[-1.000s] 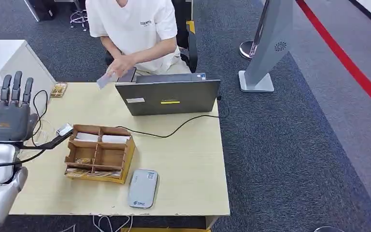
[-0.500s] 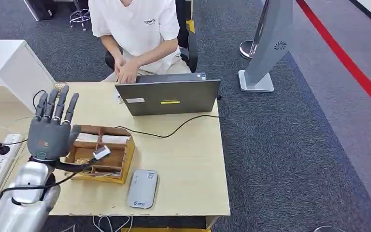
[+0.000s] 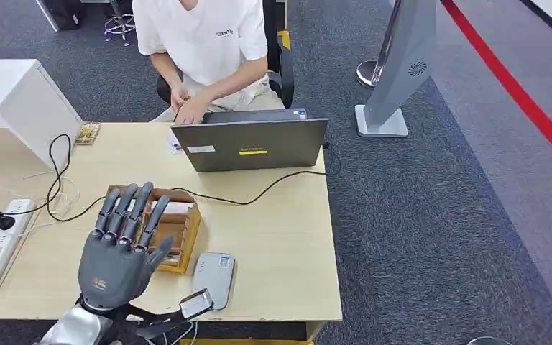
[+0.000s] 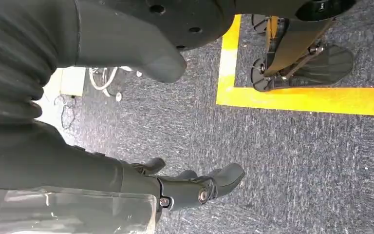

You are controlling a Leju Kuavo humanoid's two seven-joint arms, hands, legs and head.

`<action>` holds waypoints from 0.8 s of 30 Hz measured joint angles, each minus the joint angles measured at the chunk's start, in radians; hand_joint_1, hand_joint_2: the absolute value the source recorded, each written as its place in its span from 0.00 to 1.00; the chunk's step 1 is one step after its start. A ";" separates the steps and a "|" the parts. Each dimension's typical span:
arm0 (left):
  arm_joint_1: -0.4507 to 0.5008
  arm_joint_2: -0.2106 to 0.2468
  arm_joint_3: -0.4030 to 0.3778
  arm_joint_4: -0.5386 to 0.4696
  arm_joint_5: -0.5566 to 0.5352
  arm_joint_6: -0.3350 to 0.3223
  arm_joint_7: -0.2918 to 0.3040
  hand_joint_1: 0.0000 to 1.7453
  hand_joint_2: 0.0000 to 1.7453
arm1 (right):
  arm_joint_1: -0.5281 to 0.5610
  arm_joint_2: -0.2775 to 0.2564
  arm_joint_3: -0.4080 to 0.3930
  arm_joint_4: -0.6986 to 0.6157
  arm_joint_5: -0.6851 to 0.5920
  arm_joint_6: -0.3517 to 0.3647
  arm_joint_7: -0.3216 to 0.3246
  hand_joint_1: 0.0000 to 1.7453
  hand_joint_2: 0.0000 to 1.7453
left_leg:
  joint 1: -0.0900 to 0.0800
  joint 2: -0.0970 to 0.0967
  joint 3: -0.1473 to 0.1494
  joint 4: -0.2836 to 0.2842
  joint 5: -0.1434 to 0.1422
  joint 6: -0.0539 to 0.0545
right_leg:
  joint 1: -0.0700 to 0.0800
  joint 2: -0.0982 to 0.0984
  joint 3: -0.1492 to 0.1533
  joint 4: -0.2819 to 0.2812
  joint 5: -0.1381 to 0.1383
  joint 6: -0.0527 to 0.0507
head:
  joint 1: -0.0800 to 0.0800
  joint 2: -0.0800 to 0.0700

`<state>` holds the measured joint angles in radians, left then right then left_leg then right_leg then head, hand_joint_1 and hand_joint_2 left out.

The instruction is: Pass the card to the sensor for recognition and then transmit it.

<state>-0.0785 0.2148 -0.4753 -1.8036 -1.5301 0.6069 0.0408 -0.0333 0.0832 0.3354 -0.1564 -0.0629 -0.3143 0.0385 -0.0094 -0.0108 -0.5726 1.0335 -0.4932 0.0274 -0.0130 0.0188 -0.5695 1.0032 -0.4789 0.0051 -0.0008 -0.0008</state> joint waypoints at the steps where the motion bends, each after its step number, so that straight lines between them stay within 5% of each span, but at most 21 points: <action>1: 0.001 0.002 -0.003 0.000 0.004 -0.029 0.005 0.00 1.00 | 0.000 0.000 -0.002 0.000 -0.002 0.000 0.000 0.00 1.00 | 0.000 0.000 0.000 0.000 0.000 0.000 | 0.000 0.000 0.000 0.000 0.000 0.000 | 0.000 0.000; 5: -0.035 0.039 -0.016 0.021 0.081 -0.395 0.060 0.00 1.00 | 0.000 0.000 -0.013 0.000 -0.021 -0.003 0.000 0.00 1.00 | 0.000 0.000 0.000 0.000 0.000 0.000 | 0.000 0.000 0.000 0.000 0.001 -0.001 | 0.000 0.000; 6: -0.053 0.053 -0.016 0.042 0.106 -0.442 0.063 0.00 1.00 | 0.001 0.000 -0.013 0.000 -0.022 -0.003 0.000 0.00 1.00 | 0.000 0.000 0.000 0.000 0.000 0.000 | 0.000 0.000 0.000 0.000 0.001 -0.001 | 0.000 0.000; 24: -0.116 0.097 -0.024 0.115 0.127 -0.470 0.065 0.00 1.00 | 0.005 0.000 -0.029 0.000 -0.024 -0.005 0.000 0.00 1.00 | 0.000 0.000 0.000 0.000 0.000 0.000 | 0.000 0.000 0.000 0.000 0.001 -0.001 | 0.000 0.000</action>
<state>-0.1944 0.3117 -0.4990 -1.6888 -1.4031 0.1373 0.1053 -0.0282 0.0832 0.3063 -0.1564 -0.0866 -0.3189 0.0385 -0.0094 -0.0107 -0.5726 1.0336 -0.4931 0.0274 -0.0129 0.0189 -0.5697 1.0032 -0.4784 0.0043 -0.0011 -0.0008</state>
